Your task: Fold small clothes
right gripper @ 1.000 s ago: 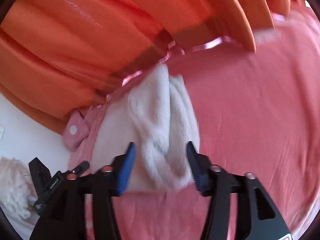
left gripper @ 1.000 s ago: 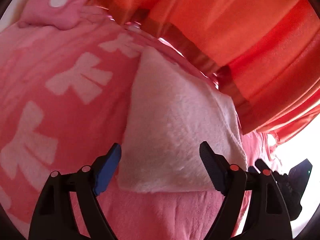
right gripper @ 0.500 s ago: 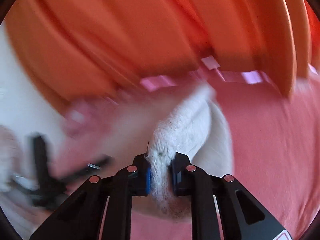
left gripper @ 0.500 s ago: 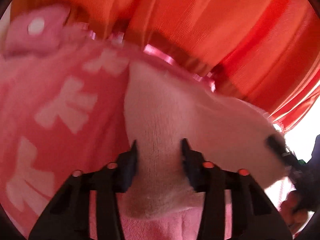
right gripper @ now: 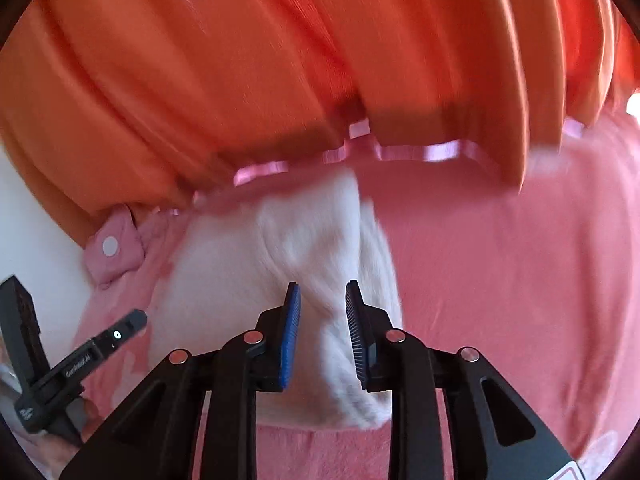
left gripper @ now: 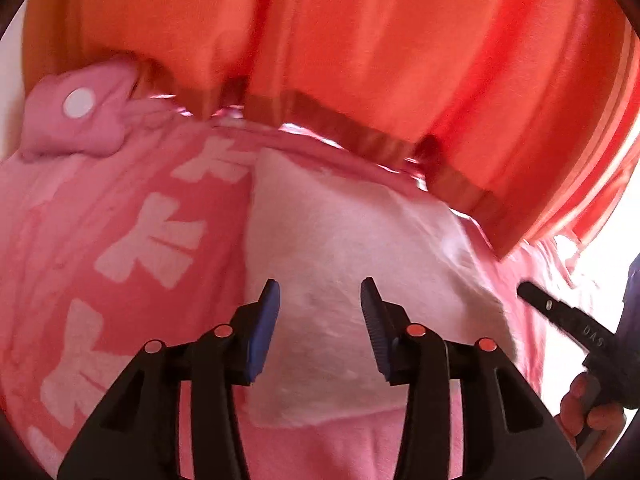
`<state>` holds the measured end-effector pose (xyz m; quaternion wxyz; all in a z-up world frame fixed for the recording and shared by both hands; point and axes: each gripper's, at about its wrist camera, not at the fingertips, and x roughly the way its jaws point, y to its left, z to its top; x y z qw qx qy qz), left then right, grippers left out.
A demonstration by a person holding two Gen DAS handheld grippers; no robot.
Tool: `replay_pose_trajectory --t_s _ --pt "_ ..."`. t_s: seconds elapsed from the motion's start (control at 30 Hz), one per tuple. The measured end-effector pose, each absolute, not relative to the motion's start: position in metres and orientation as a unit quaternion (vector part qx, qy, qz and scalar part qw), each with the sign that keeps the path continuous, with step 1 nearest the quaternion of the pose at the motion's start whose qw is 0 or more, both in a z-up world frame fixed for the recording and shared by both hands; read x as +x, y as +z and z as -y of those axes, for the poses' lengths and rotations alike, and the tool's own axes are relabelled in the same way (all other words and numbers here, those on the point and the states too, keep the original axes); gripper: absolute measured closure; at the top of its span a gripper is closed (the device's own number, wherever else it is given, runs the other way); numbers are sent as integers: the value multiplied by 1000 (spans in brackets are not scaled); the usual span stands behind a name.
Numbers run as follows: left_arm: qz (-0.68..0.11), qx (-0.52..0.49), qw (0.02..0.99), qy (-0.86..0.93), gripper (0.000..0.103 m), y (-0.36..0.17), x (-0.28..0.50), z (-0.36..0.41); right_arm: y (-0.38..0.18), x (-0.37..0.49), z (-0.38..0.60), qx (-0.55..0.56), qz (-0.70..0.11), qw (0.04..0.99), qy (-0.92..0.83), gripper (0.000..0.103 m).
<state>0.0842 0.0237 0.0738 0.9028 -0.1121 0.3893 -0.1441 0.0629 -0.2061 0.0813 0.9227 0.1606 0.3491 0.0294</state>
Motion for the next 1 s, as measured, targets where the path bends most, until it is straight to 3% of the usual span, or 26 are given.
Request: replay_pose_trajectory --t_s 0.03,0.13,0.17,0.33,0.47,0.7,1.0 --pt "-390 -100 903 -149 60 73 81 -17 79 60 200 145 -354 923 38 82" --pt "-424 -50 895 -128 58 51 84 1 20 85 183 111 -500 859 22 88" --pt "-423 -35 897 -120 58 47 82 3 11 87 183 121 -508 852 26 91" --pt "-417 -16 902 -109 57 51 75 6 45 67 181 131 -451 882 35 91" --pt "-420 -11 901 -105 53 47 73 6 11 82 176 88 -506 858 16 96" --pt "-421 -16 902 -91 47 48 70 4 44 57 178 112 -443 889 9 90" --pt "-416 -10 906 -75 43 51 63 5 39 65 175 95 -443 891 -16 86"
